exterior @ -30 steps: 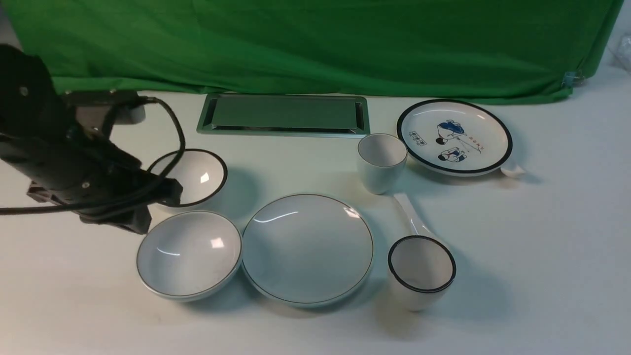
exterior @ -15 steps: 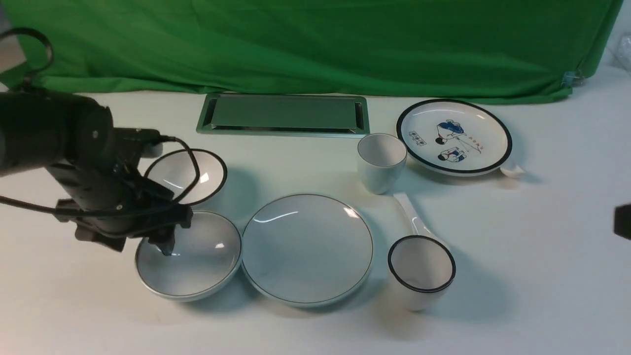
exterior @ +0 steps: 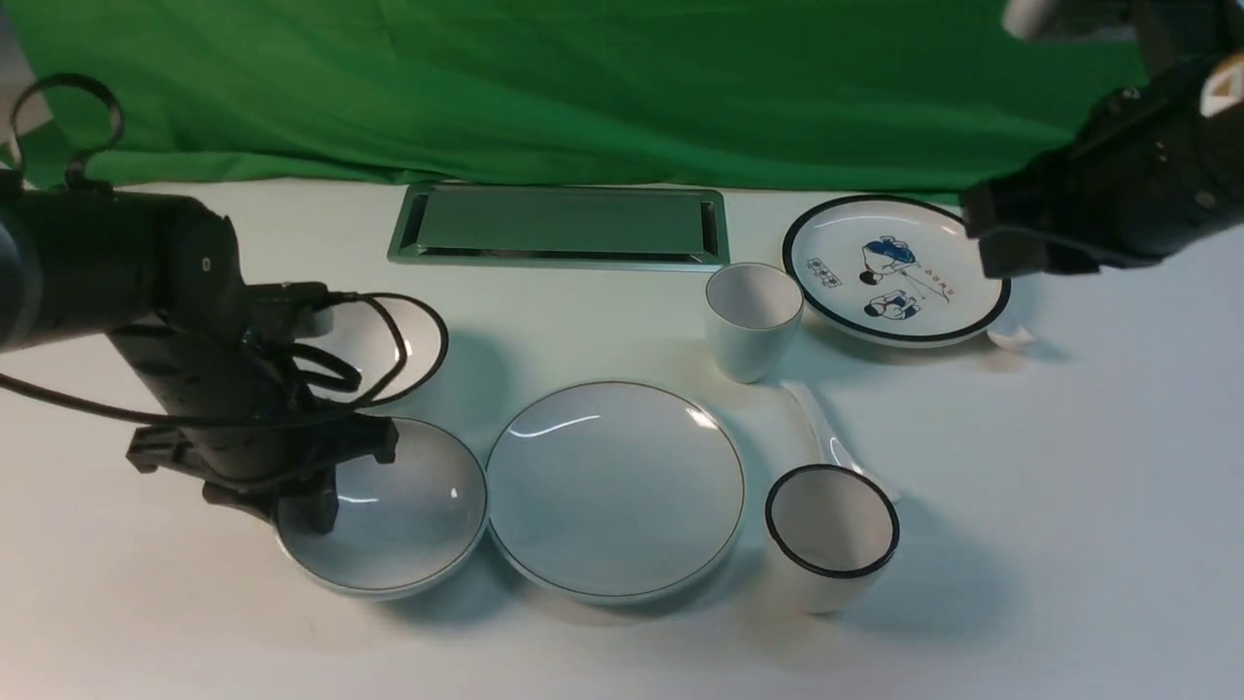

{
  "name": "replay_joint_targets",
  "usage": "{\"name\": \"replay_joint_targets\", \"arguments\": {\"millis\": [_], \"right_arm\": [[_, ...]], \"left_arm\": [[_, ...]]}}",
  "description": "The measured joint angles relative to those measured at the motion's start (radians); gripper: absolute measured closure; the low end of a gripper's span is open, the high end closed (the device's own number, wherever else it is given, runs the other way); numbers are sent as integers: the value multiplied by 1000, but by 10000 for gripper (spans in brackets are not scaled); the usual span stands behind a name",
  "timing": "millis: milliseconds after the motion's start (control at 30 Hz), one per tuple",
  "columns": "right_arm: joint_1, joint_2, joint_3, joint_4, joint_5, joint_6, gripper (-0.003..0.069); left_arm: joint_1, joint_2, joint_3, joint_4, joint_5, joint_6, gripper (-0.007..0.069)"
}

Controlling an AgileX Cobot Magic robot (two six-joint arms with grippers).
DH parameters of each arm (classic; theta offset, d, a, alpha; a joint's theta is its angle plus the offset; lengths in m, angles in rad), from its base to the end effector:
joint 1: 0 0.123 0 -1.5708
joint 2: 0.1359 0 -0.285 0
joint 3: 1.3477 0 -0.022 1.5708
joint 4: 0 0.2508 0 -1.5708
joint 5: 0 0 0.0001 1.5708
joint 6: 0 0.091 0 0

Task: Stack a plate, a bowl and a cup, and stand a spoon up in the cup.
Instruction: Use the left arm to grab a blue rice bowl, then use the left arm to put the blue rice bowl into the blue large plate in the middle

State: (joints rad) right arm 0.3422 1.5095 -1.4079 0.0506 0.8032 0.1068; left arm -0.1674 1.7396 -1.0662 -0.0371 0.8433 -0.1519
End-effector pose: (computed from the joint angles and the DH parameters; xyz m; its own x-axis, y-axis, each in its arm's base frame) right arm 0.3140 0.1154 0.3592 -0.7307 -0.1102 -0.6738 -0.2580 0.9583 0.1231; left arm 0.3145 -0.0557 0.1844 -0.9909 -0.0106 -0.1341 -0.0037 0.9987 -0.0518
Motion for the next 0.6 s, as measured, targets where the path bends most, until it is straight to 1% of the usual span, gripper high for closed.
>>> {"name": "replay_joint_targets", "arguments": {"millis": [67, 100, 133, 200, 300, 400, 500, 600], "right_arm": [[0, 53, -44, -1, 0, 1, 350], [0, 79, -70, -1, -2, 2, 313], [0, 133, -104, 0, -17, 2, 260], [0, 187, -142, 4, -39, 2, 219], [0, 293, -206, 25, -68, -6, 198], [0, 349, -236, 37, -76, -15, 194], [0, 451, -275, 50, -96, -18, 193], [0, 503, -296, 69, -123, -19, 193]], "left_arm": [[0, -56, 5, -7, 29, 2, 565], [-1, -84, 8, -10, 38, 9, 575], [-1, -141, 10, -34, 45, 21, 577], [-3, -193, 10, -83, 25, 32, 577], [-25, -236, -7, -167, -18, 42, 577], [-59, -227, -23, -190, -50, 44, 577], [-131, -148, -66, -215, -123, 45, 577], [-172, -60, -96, -243, -174, 47, 577]]}}
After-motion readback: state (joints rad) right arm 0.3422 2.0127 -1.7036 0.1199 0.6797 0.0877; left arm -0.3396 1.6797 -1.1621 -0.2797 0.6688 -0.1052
